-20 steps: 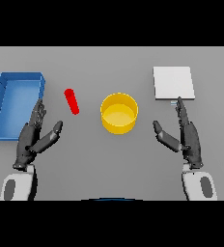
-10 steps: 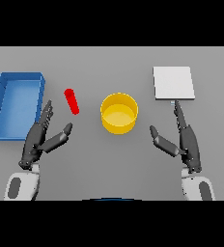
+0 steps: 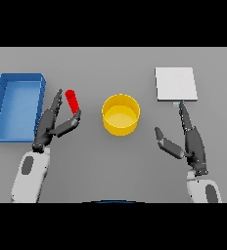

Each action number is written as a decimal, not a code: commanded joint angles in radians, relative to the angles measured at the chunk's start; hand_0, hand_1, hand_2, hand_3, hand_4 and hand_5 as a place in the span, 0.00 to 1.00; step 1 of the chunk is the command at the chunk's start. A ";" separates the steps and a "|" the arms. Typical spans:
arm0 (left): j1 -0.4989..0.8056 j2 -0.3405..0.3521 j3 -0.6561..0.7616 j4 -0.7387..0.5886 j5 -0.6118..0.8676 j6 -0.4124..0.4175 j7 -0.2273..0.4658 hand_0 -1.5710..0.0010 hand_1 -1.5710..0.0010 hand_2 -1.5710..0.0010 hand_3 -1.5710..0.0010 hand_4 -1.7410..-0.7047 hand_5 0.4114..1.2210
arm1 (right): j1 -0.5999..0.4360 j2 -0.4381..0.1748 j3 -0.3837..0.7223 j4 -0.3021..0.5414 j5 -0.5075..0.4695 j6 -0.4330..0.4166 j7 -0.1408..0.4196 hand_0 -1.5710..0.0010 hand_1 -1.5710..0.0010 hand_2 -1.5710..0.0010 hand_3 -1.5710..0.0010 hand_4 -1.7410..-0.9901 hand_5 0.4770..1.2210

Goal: Pick up the red beaker and tilt it to pour out 1 green nut into yellow bowl. Pick up the yellow bowl and place it on the metallic measuring scale.

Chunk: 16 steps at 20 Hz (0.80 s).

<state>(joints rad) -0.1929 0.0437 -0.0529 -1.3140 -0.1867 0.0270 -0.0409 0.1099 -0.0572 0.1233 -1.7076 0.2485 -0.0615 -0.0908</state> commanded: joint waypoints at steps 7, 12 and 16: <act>-0.124 -0.002 0.026 0.151 -0.001 -0.003 -0.021 1.00 1.00 1.00 1.00 0.43 0.34 | -0.007 0.008 0.001 0.004 0.003 -0.006 0.012 1.00 1.00 1.00 1.00 0.63 0.22; -0.215 -0.009 0.044 0.255 -0.015 0.022 -0.023 1.00 1.00 1.00 1.00 0.44 0.34 | -0.005 0.005 -0.007 0.022 -0.011 0.002 -0.001 1.00 1.00 1.00 1.00 0.63 0.22; -0.252 -0.009 0.062 0.299 0.007 0.003 -0.050 1.00 1.00 1.00 1.00 0.42 0.34 | -0.011 0.007 -0.006 0.016 -0.004 -0.006 0.007 1.00 1.00 1.00 1.00 0.63 0.22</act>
<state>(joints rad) -0.4451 0.0341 0.0091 -1.0152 -0.1800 0.0295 -0.0897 0.0990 -0.0500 0.1171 -1.6916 0.2446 -0.0678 -0.0844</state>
